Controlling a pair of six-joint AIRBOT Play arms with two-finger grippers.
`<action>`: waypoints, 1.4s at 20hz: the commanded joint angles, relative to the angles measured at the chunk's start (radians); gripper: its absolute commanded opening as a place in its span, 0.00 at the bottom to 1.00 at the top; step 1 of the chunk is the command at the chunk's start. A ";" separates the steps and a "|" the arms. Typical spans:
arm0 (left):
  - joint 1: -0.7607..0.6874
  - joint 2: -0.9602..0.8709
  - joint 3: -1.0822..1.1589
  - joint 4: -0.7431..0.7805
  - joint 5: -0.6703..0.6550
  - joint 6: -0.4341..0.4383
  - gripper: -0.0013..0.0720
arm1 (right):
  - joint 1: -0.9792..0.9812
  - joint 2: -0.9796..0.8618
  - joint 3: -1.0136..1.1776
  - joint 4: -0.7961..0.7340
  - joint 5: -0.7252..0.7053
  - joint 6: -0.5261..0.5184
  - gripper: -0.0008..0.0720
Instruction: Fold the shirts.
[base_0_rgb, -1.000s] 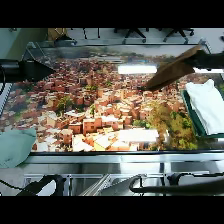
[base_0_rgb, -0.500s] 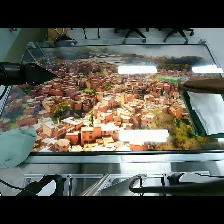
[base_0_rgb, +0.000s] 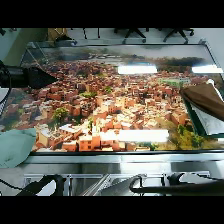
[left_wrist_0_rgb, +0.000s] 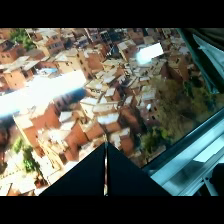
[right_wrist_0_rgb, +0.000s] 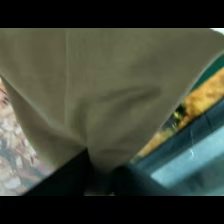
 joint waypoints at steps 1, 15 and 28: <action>0.000 0.000 -0.056 0.000 -0.009 0.019 0.04 | -0.001 0.006 -0.092 -0.055 0.039 0.028 0.62; -0.002 0.176 -0.322 -0.005 0.140 0.042 0.04 | 0.391 0.110 -0.150 0.339 -0.293 -0.213 0.04; -0.001 0.465 -0.793 0.001 0.202 0.092 0.04 | 0.887 0.351 -0.658 0.267 -0.533 -0.235 0.04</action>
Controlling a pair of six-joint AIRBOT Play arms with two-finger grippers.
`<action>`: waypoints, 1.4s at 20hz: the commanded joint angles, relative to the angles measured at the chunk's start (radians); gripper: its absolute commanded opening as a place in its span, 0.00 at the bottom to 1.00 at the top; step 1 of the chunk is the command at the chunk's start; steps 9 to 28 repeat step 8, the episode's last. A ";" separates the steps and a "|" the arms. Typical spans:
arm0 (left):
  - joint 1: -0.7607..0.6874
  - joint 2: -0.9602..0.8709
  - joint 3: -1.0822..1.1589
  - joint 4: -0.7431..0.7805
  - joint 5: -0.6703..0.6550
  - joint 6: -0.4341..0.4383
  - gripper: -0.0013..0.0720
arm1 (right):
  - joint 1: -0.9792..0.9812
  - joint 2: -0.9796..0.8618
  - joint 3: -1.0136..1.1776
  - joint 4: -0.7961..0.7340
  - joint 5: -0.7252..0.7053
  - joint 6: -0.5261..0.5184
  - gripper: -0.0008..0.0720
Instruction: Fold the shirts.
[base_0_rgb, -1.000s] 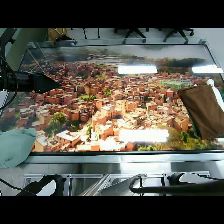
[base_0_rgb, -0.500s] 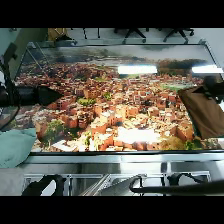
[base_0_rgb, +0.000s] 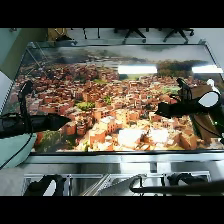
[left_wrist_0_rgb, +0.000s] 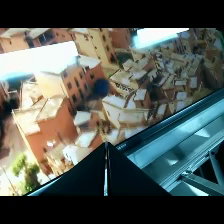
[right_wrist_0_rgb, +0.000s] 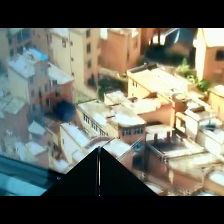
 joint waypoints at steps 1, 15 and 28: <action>0.000 0.033 -0.045 -0.003 0.013 0.002 0.04 | 0.029 0.004 -0.026 0.002 -0.009 -0.001 0.04; 0.000 0.032 -0.045 -0.007 0.013 0.001 0.04 | 0.029 0.004 -0.026 0.003 -0.009 -0.001 0.04; 0.000 0.032 -0.045 -0.007 0.013 0.001 0.04 | 0.029 0.004 -0.026 0.003 -0.009 -0.001 0.04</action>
